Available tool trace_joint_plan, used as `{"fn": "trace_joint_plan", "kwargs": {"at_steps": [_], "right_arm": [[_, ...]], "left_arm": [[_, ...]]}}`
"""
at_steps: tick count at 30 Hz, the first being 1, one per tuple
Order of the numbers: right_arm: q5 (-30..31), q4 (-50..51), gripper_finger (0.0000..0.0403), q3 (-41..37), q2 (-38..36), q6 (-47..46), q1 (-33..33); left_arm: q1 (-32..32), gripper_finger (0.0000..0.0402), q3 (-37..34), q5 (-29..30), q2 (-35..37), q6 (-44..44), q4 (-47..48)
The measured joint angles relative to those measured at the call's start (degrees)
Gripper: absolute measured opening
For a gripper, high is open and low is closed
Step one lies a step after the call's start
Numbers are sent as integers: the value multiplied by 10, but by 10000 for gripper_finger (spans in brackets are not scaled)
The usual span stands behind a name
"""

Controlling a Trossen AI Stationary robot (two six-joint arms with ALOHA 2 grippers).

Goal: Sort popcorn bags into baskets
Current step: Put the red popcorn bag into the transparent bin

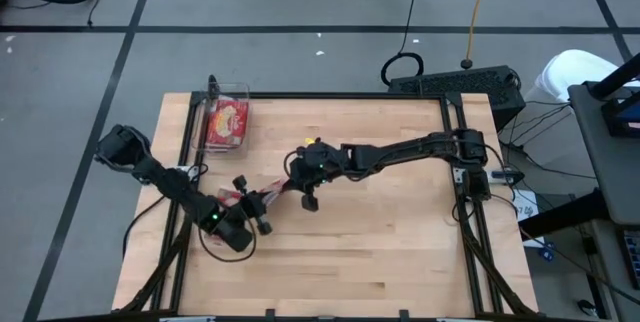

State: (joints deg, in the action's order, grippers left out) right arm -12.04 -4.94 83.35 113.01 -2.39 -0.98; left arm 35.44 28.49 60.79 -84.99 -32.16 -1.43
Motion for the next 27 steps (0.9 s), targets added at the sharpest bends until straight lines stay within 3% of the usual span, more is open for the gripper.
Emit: {"fn": "trace_joint_plan", "kwargs": {"at_steps": [6, 11, 15, 18, 22, 27], "right_arm": [[0, 39, 41, -12, -47, 63, -20], [7, 16, 87, -102, -125, 91, -35], [49, -84, 115, -215, -193, 92, -37], [62, -225, 133, -311, -221, 72, -37], [61, -376, 152, -399, -227, 23, -34], [67, -412, 169, -429, -216, 6, -19]], "left_arm": [[-27, 43, 0, -8, 33, 6, -25], [-41, 18, -1, -6, 95, 27, -14], [-59, 21, -1, -2, 152, 70, -18], [-82, 39, -1, -9, 193, 94, -25], [-129, 36, -1, -102, 235, 130, -56], [-192, 18, -1, -263, 251, 168, -125]]}}
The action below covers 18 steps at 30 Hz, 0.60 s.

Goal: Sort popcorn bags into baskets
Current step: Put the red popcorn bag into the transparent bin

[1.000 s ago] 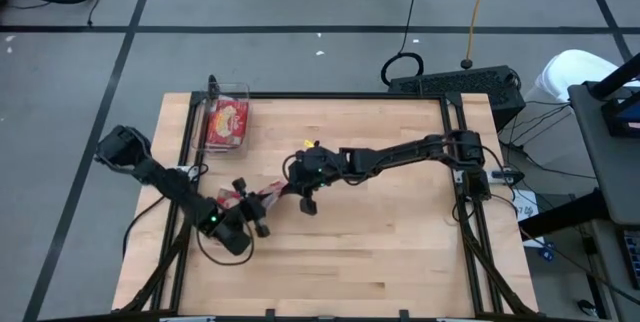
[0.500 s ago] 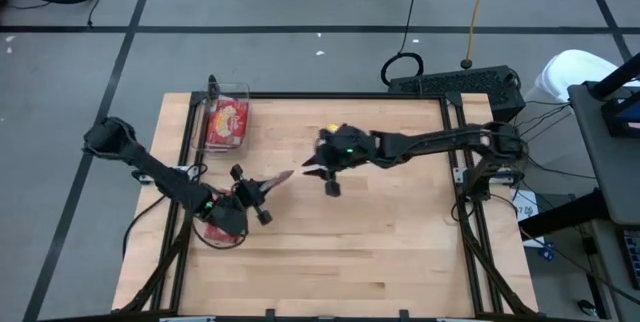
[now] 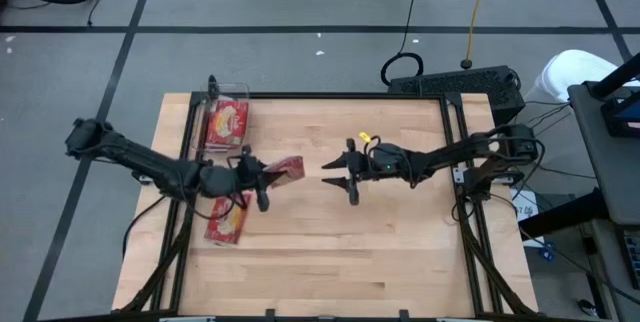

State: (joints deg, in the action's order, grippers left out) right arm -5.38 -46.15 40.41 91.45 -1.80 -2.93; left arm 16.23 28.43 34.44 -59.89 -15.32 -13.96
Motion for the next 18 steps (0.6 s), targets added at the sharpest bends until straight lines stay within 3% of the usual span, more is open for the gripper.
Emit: {"fn": "trace_joint_plan", "kwargs": {"at_steps": [3, 7, 11, 18], "right_arm": [[21, -15, 176, 0, 8, 6, 7], [24, -50, 183, 0, 13, 8, 7], [24, -97, 190, 1, 13, 9, 0], [-20, -124, 191, 1, 13, 10, -12]], "left_arm": [[-32, 19, 0, -75, -4, 25, -41], [-67, 50, 0, -164, -11, 50, -72], [-87, 55, 0, -205, -22, 82, -93], [-115, 18, 1, -261, -54, 139, -158]]}}
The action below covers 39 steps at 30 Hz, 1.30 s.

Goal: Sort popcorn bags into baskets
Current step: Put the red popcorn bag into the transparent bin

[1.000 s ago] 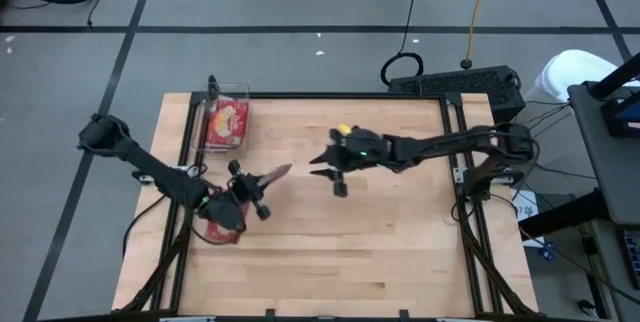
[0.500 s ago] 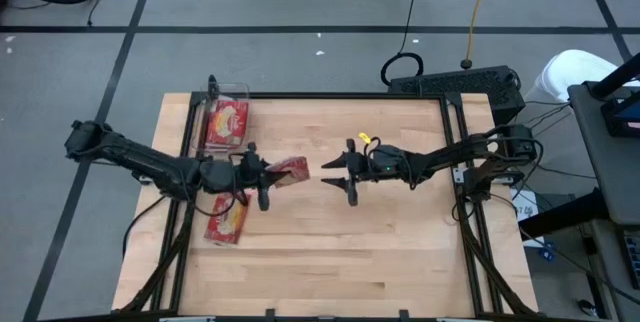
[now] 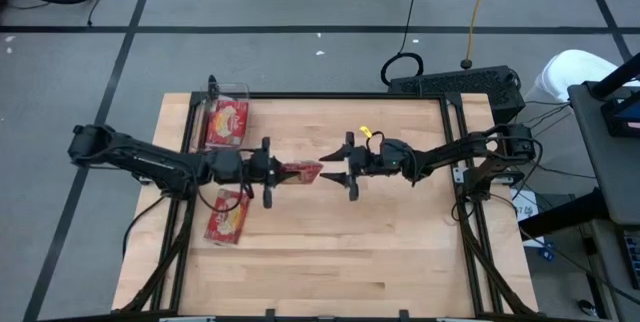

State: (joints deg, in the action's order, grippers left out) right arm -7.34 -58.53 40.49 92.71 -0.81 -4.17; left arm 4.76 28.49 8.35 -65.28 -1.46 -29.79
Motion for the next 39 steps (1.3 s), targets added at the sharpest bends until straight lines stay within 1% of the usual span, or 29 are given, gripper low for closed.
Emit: {"fn": "trace_joint_plan", "kwargs": {"at_steps": [4, 8, 10, 16, 20, 22, 24, 27, 30, 32, 33, 35, 37, 39], "right_arm": [[-11, 10, 187, 0, 0, -18, -3], [-17, 24, 186, 0, 1, -19, 1], [-17, 18, 186, 0, 9, -17, 2], [-15, -39, 185, 21, 67, -15, -6], [-17, -51, 178, 61, 98, -2, -12], [-17, -51, 164, 77, 105, 9, -13], [-18, -50, 140, 83, 106, 19, -13], [-20, -48, 92, 84, 104, 19, -15], [-19, -42, 43, 84, 99, 17, -22], [-19, -42, 17, 84, 100, 17, -26], [-19, -41, 12, 84, 100, 16, -28], [-22, -36, 15, 84, 100, 15, -32], [-26, -28, 25, 84, 99, 14, -36], [-27, -13, 29, 84, 94, 10, -40]], "left_arm": [[-14, 18, 0, -4, -16, 7, -18], [-23, 39, 0, -7, -20, 8, -34], [-28, 44, 0, -8, -20, 10, -39], [-49, 18, 0, -41, -20, 28, -69], [-67, 18, 0, -64, -27, 27, -80], [-73, 27, 0, -69, -26, 24, -84], [-74, 43, 0, -70, -27, 19, -80], [-74, 58, 0, -70, -26, 19, -79], [-74, 62, 0, -70, -26, 27, -79], [-74, 63, 0, -67, -26, 25, -78], [-74, 64, 0, -66, -26, 21, -76], [-72, 71, 0, -65, -26, 17, -68], [-67, 90, 0, -62, -20, 12, -49], [-63, 119, 0, -47, -12, 2, -30]]}}
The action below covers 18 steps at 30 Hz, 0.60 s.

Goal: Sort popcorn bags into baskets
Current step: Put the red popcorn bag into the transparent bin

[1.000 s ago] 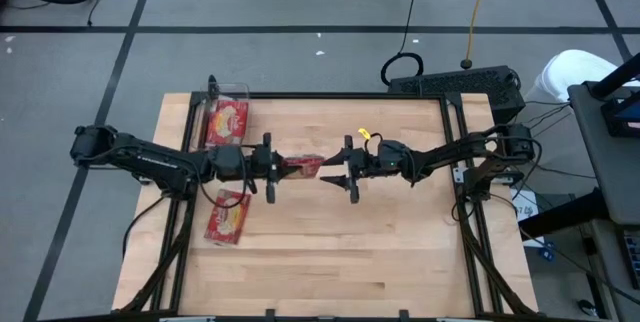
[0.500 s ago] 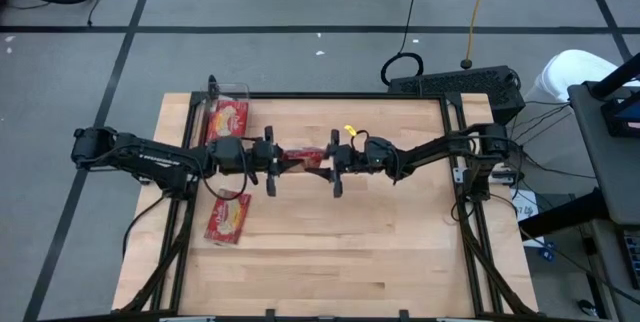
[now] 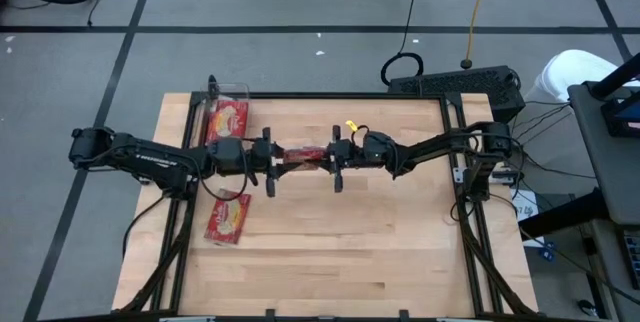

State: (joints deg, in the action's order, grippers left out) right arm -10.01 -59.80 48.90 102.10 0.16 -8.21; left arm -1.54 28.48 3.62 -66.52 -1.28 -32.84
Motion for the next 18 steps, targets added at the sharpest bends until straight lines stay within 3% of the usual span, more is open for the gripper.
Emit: {"fn": "trace_joint_plan", "kwargs": {"at_steps": [6, 9, 13, 18], "right_arm": [[6, 50, 9, 0, -24, 2, -9], [-31, 63, 15, 0, -31, 4, -14], [-50, 65, 20, 0, -31, 4, -17], [-50, 57, 13, 0, -31, 5, -17]], "left_arm": [[3, 207, 0, 81, 28, -41, 98], [0, 229, 0, 99, 29, -43, 107], [-5, 226, 0, 84, 25, -37, 101], [-4, 174, 0, 78, 25, -19, 98]]}}
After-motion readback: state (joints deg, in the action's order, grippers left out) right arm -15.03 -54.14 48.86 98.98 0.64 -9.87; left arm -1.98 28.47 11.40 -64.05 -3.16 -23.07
